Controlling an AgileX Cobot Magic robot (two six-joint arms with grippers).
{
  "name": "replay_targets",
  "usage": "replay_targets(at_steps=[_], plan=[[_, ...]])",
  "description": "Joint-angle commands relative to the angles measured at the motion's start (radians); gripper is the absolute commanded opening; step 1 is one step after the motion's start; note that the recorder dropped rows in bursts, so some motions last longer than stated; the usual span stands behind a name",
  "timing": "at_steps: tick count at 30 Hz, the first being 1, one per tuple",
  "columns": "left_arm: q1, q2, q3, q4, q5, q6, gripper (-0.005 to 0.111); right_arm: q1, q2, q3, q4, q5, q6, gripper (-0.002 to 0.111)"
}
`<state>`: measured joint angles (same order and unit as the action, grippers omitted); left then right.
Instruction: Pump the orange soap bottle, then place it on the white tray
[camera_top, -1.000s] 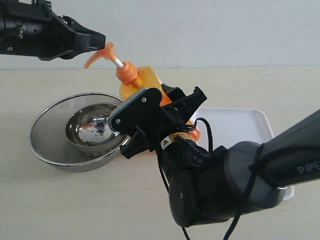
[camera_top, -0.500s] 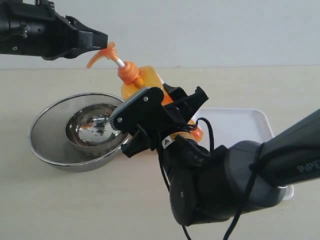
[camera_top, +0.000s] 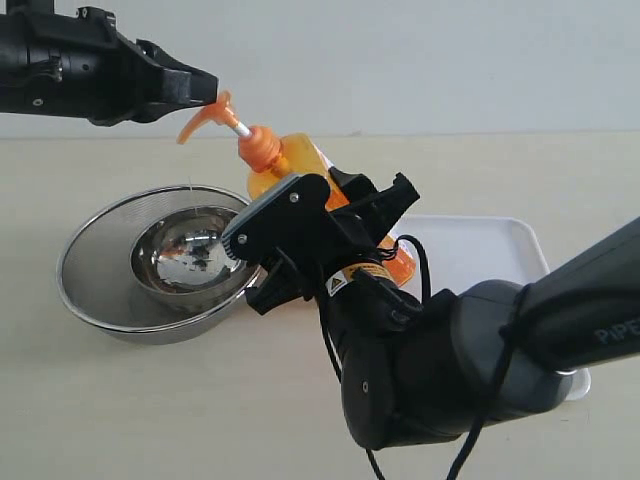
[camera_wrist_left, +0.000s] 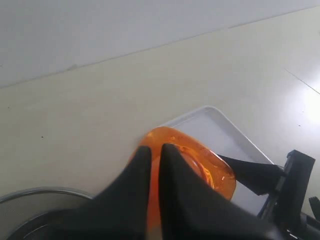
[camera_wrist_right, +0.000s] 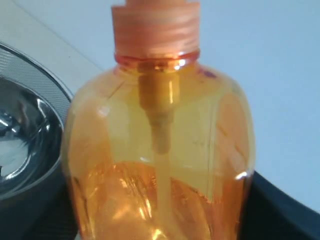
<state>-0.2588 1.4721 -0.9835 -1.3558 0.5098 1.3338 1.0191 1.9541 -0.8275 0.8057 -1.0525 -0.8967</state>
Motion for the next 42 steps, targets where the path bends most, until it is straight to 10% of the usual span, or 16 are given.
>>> replay_targets(at_steps=[1,42], plan=[[-0.022,0.040,0.022,0.064,0.044,0.006,0.005,0.011,-0.002,-0.012,-0.068,0.042,0.046,0.011],[-0.022,0.090,0.024,0.060,0.063,0.018,0.005,0.027,-0.002,-0.012,-0.106,0.042,0.058,0.011]])
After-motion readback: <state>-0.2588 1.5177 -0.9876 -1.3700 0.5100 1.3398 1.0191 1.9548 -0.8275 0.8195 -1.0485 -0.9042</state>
